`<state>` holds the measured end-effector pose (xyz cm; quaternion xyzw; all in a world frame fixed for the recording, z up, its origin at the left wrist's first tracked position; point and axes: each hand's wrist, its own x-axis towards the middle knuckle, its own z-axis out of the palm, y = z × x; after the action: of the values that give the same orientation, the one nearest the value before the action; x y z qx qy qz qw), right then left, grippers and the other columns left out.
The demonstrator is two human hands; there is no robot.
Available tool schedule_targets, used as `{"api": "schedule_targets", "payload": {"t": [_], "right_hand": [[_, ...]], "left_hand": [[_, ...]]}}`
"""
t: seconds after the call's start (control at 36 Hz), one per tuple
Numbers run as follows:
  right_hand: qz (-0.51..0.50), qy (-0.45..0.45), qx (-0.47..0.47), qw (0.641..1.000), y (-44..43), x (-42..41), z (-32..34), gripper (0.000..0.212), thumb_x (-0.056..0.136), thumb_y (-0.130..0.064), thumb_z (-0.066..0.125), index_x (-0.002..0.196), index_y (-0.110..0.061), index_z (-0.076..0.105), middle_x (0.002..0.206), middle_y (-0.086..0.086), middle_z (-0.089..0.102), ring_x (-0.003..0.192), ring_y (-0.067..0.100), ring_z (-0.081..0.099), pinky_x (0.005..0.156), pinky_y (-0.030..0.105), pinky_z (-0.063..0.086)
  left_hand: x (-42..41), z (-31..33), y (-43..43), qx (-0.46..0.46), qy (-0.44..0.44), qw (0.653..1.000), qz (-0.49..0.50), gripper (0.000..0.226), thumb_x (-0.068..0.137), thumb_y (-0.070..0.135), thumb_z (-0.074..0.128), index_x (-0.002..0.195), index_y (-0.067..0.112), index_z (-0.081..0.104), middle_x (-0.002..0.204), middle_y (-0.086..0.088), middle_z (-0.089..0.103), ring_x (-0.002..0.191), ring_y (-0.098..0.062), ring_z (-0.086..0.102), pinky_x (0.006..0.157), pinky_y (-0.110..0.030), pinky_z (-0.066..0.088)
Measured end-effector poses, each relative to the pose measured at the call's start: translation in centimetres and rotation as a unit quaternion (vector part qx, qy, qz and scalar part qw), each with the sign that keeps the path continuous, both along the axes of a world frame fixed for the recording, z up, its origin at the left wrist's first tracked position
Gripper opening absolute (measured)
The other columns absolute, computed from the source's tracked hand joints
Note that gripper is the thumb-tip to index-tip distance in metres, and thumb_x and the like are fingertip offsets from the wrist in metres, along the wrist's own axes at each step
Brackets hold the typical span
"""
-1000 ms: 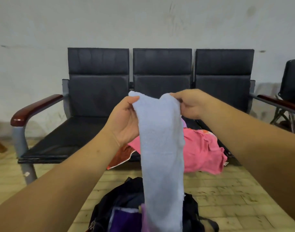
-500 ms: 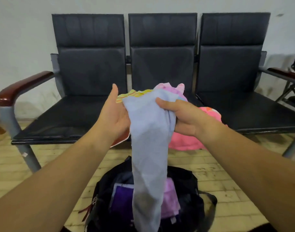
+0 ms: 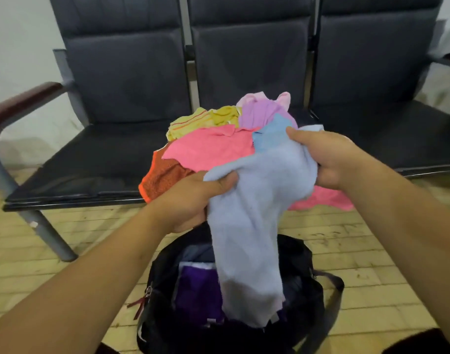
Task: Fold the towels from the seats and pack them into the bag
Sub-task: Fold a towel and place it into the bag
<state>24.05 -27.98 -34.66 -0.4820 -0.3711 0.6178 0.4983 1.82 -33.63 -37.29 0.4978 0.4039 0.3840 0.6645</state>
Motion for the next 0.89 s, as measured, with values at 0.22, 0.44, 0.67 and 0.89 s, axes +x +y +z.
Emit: {"api": "schedule_targets", "payload": {"t": [0.22, 0.44, 0.67, 0.89], "right_hand": [[0.228, 0.149, -0.099, 0.957, -0.2, -0.4, -2.9, 0.076, 0.089, -0.078, 0.038, 0.135, -0.024, 0.064, 0.137, 0.004, 0.064, 0.125, 0.027, 0.061, 0.107, 0.047, 0.047], [0.326, 0.089, -0.028, 0.941, -1.2, -1.2, -3.1, 0.055, 0.067, -0.039, 0.086, 0.115, -0.014, 0.074, 0.123, 0.008, 0.071, 0.111, 0.021, 0.07, 0.085, 0.034, 0.059], [0.14, 0.214, -0.004, 0.967, -1.9, -2.4, -0.2, 0.047, 0.094, -0.024, 0.06, 0.136, -0.001, 0.057, 0.132, 0.017, 0.065, 0.121, 0.03, 0.064, 0.104, 0.043, 0.05], [0.021, -0.008, -0.032, 0.999, -1.3, 0.8, -0.3, 0.014, 0.097, -0.015, 0.063, 0.101, -0.004, 0.071, 0.103, 0.012, 0.077, 0.088, 0.022, 0.075, 0.086, 0.038, 0.059]], "left_hand": [[1.2, 1.3, 1.2, -0.039, -0.202, 0.974, 0.096, 0.032, 0.099, 0.031, 0.049, 0.109, 0.015, 0.074, 0.115, -0.008, 0.073, 0.103, -0.024, 0.072, 0.079, -0.035, 0.061], [-1.3, 1.6, 3.1, -0.08, -0.216, 0.959, 0.165, 0.041, 0.103, 0.031, 0.045, 0.138, 0.013, 0.053, 0.127, -0.01, 0.068, 0.111, -0.03, 0.068, 0.088, -0.04, 0.055], [-1.6, 0.7, 2.4, -0.086, -0.137, 0.986, -0.032, 0.09, 0.085, 0.083, 0.023, 0.14, 0.019, 0.056, 0.146, -0.015, 0.051, 0.138, -0.044, 0.04, 0.114, -0.057, 0.031], [0.9, -0.6, 0.2, -0.035, -0.045, 0.998, -0.033, 0.043, 0.086, 0.018, 0.057, 0.126, 0.004, 0.062, 0.122, -0.011, 0.07, 0.105, -0.021, 0.068, 0.085, -0.033, 0.059]]}}
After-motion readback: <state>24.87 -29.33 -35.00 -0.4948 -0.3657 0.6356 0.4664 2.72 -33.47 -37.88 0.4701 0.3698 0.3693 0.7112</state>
